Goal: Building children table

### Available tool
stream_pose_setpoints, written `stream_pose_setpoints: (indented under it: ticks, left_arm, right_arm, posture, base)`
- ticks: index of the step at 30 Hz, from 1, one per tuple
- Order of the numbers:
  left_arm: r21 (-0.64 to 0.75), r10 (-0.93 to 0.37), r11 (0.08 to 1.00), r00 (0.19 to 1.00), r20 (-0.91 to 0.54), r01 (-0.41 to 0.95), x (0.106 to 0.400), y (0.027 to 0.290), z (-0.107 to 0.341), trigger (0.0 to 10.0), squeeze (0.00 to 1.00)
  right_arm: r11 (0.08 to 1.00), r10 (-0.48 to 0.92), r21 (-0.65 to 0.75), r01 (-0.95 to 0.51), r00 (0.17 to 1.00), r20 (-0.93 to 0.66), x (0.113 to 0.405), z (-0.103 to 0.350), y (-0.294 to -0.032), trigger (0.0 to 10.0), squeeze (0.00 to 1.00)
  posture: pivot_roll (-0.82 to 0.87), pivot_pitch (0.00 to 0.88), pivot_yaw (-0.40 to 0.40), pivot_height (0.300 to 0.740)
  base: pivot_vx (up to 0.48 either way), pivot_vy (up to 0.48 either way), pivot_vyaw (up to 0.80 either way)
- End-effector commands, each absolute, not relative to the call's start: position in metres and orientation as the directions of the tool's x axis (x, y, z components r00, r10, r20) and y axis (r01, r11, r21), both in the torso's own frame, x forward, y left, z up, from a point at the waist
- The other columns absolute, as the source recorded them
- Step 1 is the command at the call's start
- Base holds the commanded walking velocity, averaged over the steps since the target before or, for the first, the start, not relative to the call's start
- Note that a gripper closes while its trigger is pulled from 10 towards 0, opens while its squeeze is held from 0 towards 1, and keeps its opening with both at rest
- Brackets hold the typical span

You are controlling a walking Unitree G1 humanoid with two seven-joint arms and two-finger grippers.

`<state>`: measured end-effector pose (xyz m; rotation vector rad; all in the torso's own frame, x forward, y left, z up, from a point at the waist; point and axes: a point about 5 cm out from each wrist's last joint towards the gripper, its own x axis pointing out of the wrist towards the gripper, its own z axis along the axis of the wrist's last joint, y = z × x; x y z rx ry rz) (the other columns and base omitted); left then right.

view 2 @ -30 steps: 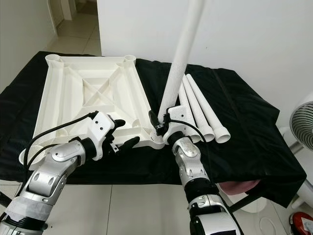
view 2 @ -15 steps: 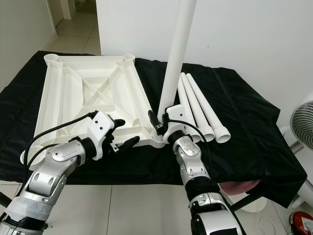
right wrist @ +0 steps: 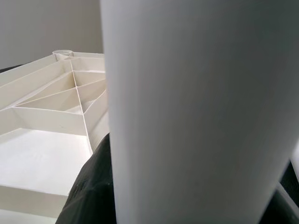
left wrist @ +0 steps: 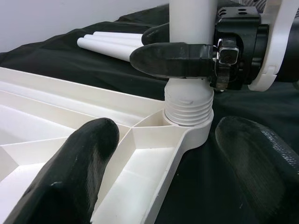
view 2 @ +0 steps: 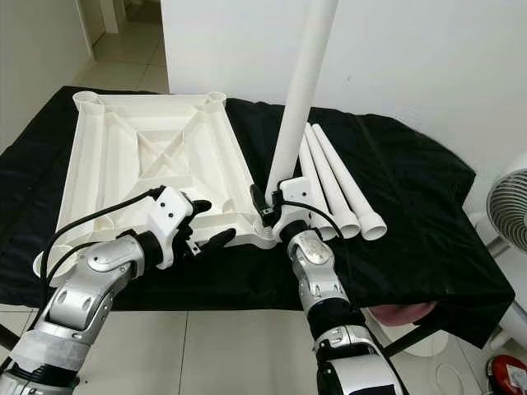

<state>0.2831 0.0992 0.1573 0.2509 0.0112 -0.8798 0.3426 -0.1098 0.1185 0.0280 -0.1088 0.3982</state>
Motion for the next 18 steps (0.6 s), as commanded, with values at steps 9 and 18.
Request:
stream_pose_setpoints:
  ticks: [9, 18]
  left_arm:
    - [0.233, -0.734, 0.643, 0.674, -0.086, 0.73, 0.286, 0.098, 0.163, 10.0, 0.0]
    - [0.235, -0.738, 0.638, 0.669, -0.085, 0.733, 0.286, 0.097, 0.163, 10.0, 0.0]
  right_arm:
    - [0.987, 0.152, 0.065, -0.145, 0.981, -0.123, 0.331, 0.067, -0.128, 10.0, 0.0]
    - [0.998, 0.039, 0.058, -0.032, 0.991, -0.128, 0.338, 0.071, -0.137, 10.0, 0.0]
  posture:
    - [-0.01, 0.0, -0.073, 0.74]
    - [0.0, 0.0, -0.077, 0.74]
  base:
    - [0.0, 0.0, 0.0]
    - [0.0, 0.0, 0.0]
